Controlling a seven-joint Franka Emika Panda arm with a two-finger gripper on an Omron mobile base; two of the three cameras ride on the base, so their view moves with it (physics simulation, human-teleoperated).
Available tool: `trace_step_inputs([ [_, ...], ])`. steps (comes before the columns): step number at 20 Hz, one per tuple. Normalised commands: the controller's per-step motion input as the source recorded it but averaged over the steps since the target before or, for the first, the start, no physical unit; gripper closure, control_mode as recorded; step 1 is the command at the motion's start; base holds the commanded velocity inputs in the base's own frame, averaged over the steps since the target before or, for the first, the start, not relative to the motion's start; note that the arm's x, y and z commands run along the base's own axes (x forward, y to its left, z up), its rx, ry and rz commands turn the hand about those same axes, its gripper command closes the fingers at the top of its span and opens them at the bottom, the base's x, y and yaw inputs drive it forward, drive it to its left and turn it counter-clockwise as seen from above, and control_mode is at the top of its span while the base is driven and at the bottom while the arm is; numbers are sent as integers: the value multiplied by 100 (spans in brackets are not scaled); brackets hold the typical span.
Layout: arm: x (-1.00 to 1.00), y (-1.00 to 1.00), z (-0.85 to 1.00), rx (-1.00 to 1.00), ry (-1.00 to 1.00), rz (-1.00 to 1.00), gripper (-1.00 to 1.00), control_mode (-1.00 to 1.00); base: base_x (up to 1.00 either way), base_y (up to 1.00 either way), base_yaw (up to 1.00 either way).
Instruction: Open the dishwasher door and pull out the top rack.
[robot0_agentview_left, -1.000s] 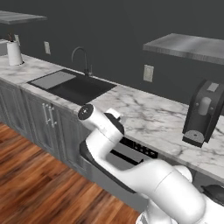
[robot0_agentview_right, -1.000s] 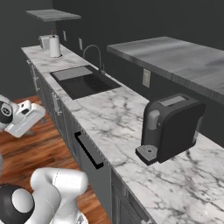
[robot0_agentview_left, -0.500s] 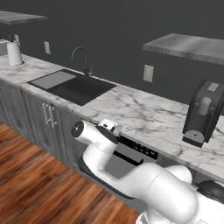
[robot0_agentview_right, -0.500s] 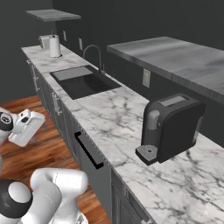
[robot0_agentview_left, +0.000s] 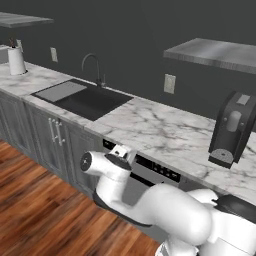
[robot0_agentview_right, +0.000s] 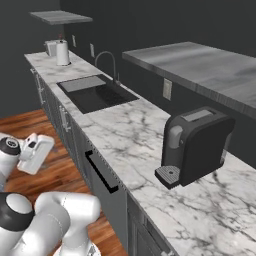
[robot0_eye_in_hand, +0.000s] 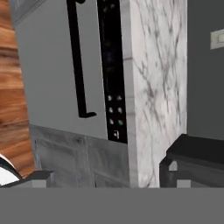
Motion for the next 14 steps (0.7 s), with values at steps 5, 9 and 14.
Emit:
trace_step_inputs([
  [5,19,0,-35,-9,0,0,-100,-100,0,0,0],
  [9,26,0,-32,-7,0,0,-100,-100,0,0,0],
  [14,30,-1,-27,-7,0,0,-100,-100,0,0,0],
])
